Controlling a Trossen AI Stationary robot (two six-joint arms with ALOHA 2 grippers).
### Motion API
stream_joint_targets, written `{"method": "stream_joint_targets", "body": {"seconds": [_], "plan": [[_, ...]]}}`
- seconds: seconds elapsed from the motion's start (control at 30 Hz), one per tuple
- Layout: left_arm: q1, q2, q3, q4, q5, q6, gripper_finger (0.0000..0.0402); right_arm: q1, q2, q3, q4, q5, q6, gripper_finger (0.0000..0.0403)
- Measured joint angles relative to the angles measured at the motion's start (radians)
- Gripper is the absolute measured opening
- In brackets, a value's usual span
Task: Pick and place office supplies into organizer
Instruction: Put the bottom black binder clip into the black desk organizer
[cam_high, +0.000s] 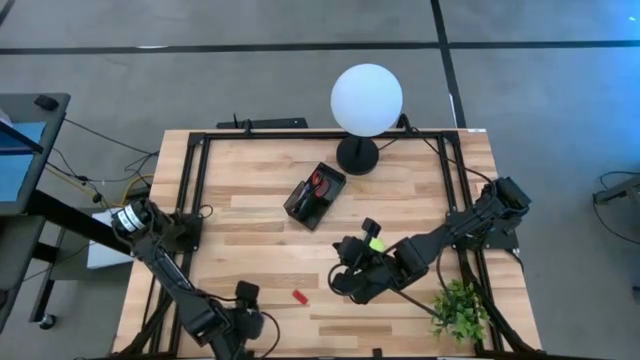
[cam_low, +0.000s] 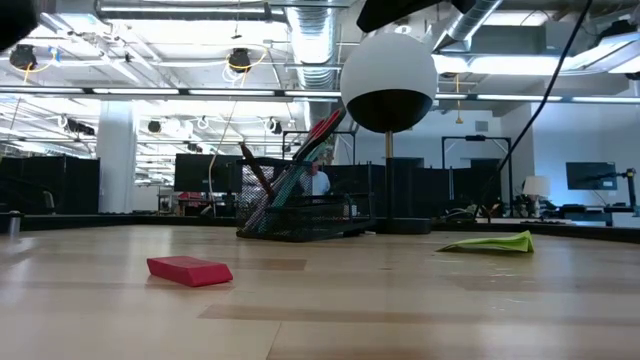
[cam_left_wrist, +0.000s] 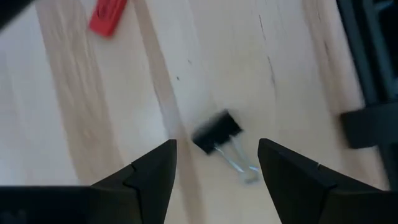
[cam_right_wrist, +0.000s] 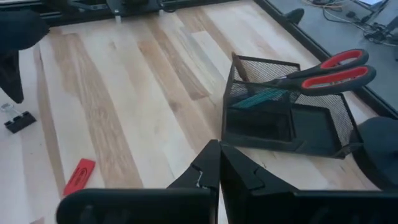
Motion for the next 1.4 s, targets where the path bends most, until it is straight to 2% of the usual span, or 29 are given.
{"method": "stream_joint_targets", "body": {"seconds": [0.1, 0.33, 0.67, 1.0, 1.4], "plan": [[0.014, 0.0, 0.0, 0.0, -0.014, 0.149, 0.0225, -0.007, 0.0, 0.0, 0.0, 0.0, 0.0, 0.0], [0.05, 0.0, -0.011, 0.053, 0.025, 0.325, 0.0224, -0.009, 0.0, 0.0, 0.0, 0.0, 0.0, 0.0], [0.056, 0.002, -0.011, 0.047, 0.037, 0.352, 0.0224, -0.009, 0.0, 0.0, 0.0, -0.001, 0.0, 0.0], [0.06, 0.146, 0.004, 0.04, 0.056, 0.369, 0.0224, -0.009, -0.001, 0.0, -0.001, -0.004, 0.0, 0.0], [0.112, 0.153, 0.003, 0.037, 0.043, 0.379, 0.0224, -0.028, -0.001, 0.0, 0.0, -0.004, 0.0, 0.0]]}}
